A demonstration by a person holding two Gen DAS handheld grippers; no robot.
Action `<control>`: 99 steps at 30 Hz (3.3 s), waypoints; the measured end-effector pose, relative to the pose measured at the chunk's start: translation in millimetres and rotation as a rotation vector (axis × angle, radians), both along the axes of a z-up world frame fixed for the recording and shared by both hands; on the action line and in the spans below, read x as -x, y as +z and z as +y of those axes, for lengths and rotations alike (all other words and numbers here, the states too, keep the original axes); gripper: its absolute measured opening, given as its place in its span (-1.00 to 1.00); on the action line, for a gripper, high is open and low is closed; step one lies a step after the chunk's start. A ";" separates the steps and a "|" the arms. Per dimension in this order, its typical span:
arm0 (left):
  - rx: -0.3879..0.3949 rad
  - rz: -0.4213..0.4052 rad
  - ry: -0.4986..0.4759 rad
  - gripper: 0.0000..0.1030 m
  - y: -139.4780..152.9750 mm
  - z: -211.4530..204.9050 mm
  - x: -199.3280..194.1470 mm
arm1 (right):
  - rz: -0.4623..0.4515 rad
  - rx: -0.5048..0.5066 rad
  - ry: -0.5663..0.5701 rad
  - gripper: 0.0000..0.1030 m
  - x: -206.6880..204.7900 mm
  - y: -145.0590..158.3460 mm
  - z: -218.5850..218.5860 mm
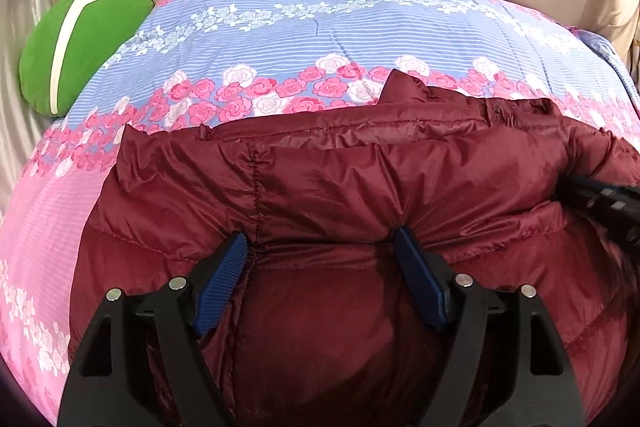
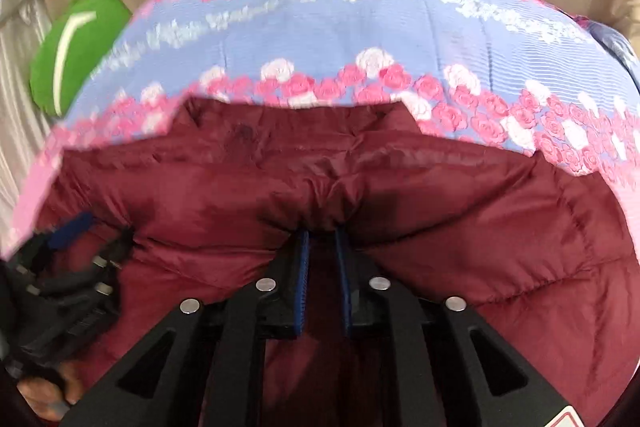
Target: Fold large clothes
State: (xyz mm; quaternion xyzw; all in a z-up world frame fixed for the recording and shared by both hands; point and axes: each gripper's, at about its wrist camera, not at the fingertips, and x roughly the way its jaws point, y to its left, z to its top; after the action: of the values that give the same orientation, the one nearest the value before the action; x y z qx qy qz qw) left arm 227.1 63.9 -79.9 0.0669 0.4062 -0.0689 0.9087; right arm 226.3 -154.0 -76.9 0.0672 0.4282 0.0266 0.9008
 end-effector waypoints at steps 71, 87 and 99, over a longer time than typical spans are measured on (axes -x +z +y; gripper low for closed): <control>0.491 0.094 -0.024 -0.78 44.7 116.2 98.9 | -0.039 0.092 0.137 -0.56 15.7 -23.9 66.2; 0.515 -0.073 -0.238 -0.83 116.5 64.2 128.3 | 0.007 -0.018 0.132 -0.56 -27.8 -22.4 53.1; 0.491 -0.063 -0.381 -0.83 125.8 -4.0 136.0 | -0.033 -0.194 0.155 -0.59 18.4 5.9 -2.3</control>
State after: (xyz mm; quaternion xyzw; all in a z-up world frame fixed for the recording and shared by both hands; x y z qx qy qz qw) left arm 91.0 60.0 45.9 -0.0776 0.3293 -0.3317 0.8806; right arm 207.9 -156.3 -71.0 0.1202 0.4124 0.1387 0.8923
